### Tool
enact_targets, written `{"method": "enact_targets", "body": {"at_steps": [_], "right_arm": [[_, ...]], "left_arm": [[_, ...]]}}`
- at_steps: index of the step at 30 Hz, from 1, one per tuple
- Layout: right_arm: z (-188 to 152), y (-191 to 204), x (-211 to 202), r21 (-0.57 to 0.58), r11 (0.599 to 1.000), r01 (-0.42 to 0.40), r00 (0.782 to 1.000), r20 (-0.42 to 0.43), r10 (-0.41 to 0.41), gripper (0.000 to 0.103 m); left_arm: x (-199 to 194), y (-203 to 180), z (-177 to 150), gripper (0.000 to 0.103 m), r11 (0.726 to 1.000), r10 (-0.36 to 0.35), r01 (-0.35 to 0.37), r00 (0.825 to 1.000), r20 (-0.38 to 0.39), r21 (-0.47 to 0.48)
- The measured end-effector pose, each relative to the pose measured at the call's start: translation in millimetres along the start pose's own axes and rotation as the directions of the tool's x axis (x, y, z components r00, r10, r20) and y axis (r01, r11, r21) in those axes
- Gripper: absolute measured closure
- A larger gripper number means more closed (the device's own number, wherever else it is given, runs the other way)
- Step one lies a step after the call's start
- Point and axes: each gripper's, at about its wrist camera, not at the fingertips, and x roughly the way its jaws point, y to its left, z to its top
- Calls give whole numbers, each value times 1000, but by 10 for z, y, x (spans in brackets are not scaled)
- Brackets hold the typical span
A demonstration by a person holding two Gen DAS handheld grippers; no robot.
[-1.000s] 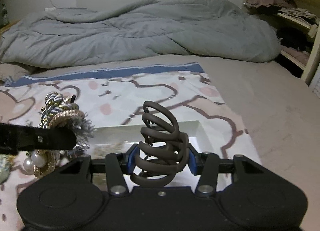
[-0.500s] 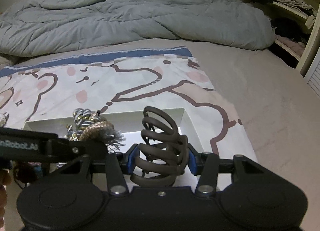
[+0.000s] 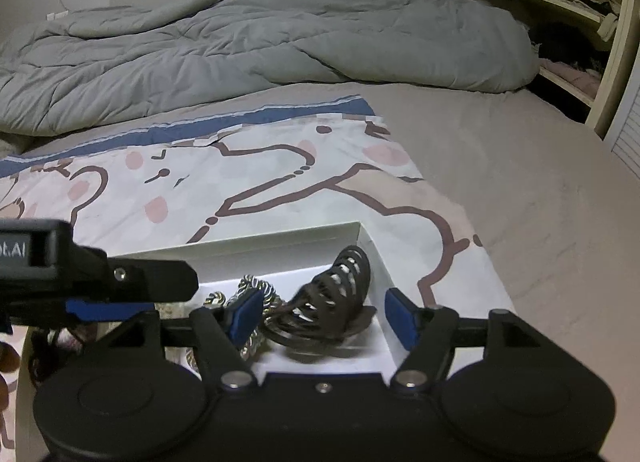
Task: Organize objects
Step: 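Lower the tassel and claw clip into the box and open both tools, then withdraw both tools from the box toward the pink doll and floral pouch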
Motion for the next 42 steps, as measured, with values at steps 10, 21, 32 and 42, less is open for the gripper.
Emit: {"method": "enact_targets", "body": {"at_steps": [10,21,32,42], "right_arm": [[-15,-47,-223,23,999,-34,999,28,33,35],[-28,-59,-582,58,996,-69,995,74,65,35],[-114,-64,-951,76,993,-95,991,100,88,34],[-173,-99,-1275,77,990,-117,986,131,106,28]], "left_arm": [[-215,-128,-50,34,997,56,-57,998,14,53],[-645,-229,-96,34,980,143,-149,988,59,133],[-1054,-335,-239,28,943,230,-252,966,120,218],[-1358,-420,-370,13,895,300,-341,937,179,287]]}}
